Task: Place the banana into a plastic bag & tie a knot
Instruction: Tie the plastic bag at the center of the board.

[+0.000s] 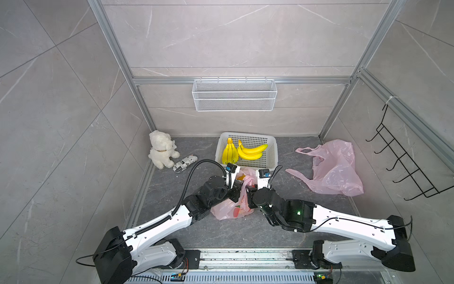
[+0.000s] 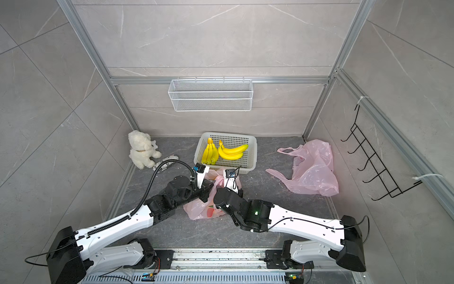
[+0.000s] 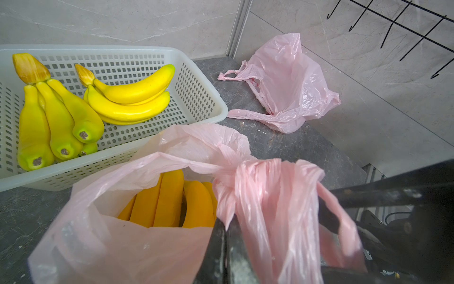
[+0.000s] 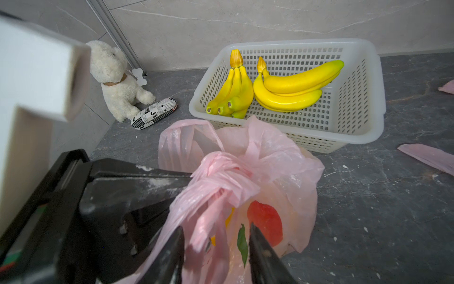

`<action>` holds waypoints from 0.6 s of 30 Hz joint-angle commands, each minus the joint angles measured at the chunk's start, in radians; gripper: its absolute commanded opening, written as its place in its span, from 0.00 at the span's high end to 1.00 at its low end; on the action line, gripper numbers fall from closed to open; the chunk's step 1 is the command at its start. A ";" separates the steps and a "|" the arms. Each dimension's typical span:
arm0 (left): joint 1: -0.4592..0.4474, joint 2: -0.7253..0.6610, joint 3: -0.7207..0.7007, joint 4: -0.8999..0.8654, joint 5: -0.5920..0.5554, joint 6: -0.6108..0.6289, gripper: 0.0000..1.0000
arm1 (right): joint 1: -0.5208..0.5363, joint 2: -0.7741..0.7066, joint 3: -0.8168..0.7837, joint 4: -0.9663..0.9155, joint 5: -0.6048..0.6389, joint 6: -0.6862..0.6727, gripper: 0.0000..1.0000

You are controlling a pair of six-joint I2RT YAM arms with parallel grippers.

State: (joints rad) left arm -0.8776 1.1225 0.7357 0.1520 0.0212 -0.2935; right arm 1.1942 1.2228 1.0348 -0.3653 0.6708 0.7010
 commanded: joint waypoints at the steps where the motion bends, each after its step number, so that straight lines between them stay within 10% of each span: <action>1: -0.006 -0.036 0.001 0.038 0.019 0.021 1.00 | -0.023 0.010 0.031 -0.024 -0.027 -0.015 0.63; 9: -0.003 -0.081 -0.013 -0.003 -0.058 0.031 1.00 | -0.041 -0.007 0.018 -0.088 0.001 0.011 0.99; 18: 0.036 -0.155 -0.040 -0.077 -0.132 0.026 1.00 | -0.062 -0.028 -0.016 -0.169 0.042 0.029 1.00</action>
State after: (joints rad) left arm -0.8604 1.0073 0.7067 0.0917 -0.0532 -0.2832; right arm 1.1374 1.2163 1.0363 -0.4740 0.6708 0.7124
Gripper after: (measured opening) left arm 0.056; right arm 0.040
